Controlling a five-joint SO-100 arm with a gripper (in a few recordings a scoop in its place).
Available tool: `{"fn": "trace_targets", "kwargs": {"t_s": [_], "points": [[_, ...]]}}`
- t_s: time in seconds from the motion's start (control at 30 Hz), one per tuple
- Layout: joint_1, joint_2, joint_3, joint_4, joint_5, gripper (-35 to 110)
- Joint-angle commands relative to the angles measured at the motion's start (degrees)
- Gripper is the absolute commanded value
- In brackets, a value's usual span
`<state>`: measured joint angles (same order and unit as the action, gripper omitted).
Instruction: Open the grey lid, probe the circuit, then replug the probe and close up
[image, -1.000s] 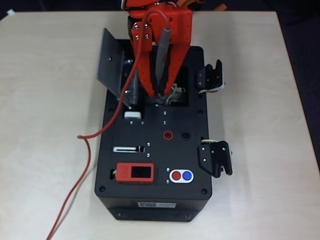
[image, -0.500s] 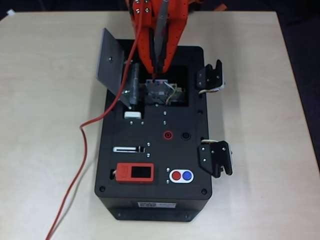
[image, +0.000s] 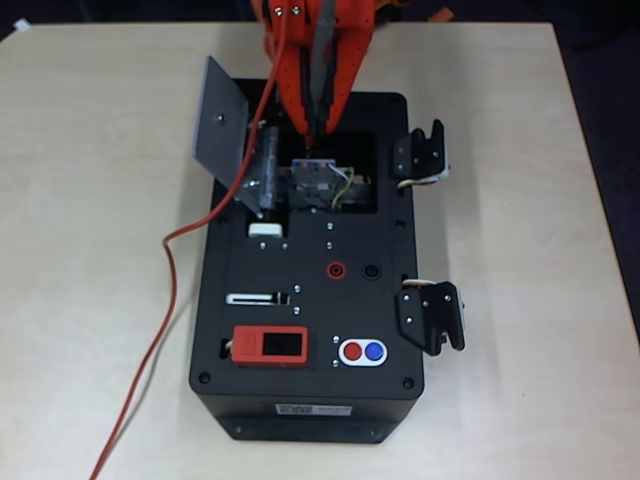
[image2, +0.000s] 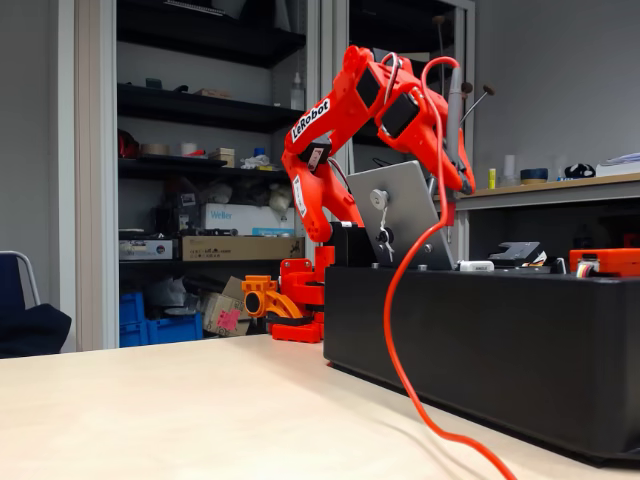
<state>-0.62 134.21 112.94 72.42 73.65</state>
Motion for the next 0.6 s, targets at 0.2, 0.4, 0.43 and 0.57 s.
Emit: {"fn": "trace_targets", "kwargs": {"t_s": [0.2,0.4,0.43,0.57], "points": [[1.1,5.0,6.9,-3.6,0.4,0],[1.2,5.7,8.2,-4.0,0.7,0],[1.3,5.7,8.3,-4.0,0.7,0],[1.8,5.7,8.5,-3.9,0.4,0]]}}
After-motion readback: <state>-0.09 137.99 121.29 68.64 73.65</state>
